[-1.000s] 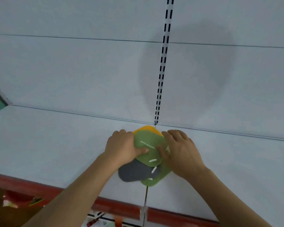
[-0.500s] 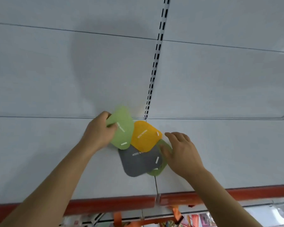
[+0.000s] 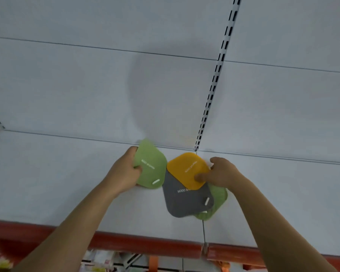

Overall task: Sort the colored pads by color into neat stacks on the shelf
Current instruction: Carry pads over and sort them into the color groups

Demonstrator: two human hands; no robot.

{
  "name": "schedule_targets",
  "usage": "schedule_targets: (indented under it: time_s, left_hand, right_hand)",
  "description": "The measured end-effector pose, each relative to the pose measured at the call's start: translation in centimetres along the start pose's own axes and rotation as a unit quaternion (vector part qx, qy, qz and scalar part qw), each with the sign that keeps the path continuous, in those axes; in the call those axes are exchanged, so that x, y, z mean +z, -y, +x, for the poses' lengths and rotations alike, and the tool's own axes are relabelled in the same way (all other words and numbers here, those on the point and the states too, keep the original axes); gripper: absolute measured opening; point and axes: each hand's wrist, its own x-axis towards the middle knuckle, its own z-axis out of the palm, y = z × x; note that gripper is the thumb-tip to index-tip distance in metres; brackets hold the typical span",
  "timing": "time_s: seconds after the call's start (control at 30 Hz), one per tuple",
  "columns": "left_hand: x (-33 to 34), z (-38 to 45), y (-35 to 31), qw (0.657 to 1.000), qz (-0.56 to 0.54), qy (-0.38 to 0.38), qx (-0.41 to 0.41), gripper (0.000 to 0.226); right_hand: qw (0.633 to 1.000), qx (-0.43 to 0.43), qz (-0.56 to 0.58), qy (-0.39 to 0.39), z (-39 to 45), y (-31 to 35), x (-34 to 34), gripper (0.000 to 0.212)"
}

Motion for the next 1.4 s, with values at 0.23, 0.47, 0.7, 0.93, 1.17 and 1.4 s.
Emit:
schedule_targets:
  time_s: [0.23, 0.47, 0.7, 0.93, 1.17, 1.4]
  left_hand:
    - [0.1, -0.4, 0.0, 1.000, -0.012, -0.011, -0.004, 0.046]
    - [-0.4, -1.3, -1.1, 0.992, -0.110, 0.047, -0.033, 0.052]
    - [-0.6, 0.1, -4.0, 0.972, -0.236, 0.012, 0.012, 0.055]
    - [3.0, 1.5, -8.0, 0.963, -0.248, 0.069, 0.081, 0.042]
    - [12.6, 0.3, -13.6, 0.947, -0.242, 0.192, 0.085, 0.029]
    - [23.1, -5.3, -21.5, 0.920, -0.218, 0.298, 0.130, 0.028]
  right_hand:
    - [0.997, -0.009, 0.079, -0.003, 0.4, 1.1, -0.1, 0.045]
    - [0.963, -0.106, 0.145, -0.202, -1.0, 1.2, 0.6, 0.044]
    - [0.938, -0.174, 0.111, -0.278, -3.0, -1.0, -1.0, 0.044]
    - [0.914, -0.126, 0.180, -0.341, -8.4, -5.3, -5.1, 0.023]
    - [0.898, 0.017, 0.201, -0.390, -15.2, -14.7, -5.5, 0.018]
    - [0.840, 0.139, 0.227, -0.473, -23.4, -26.4, -7.0, 0.017]
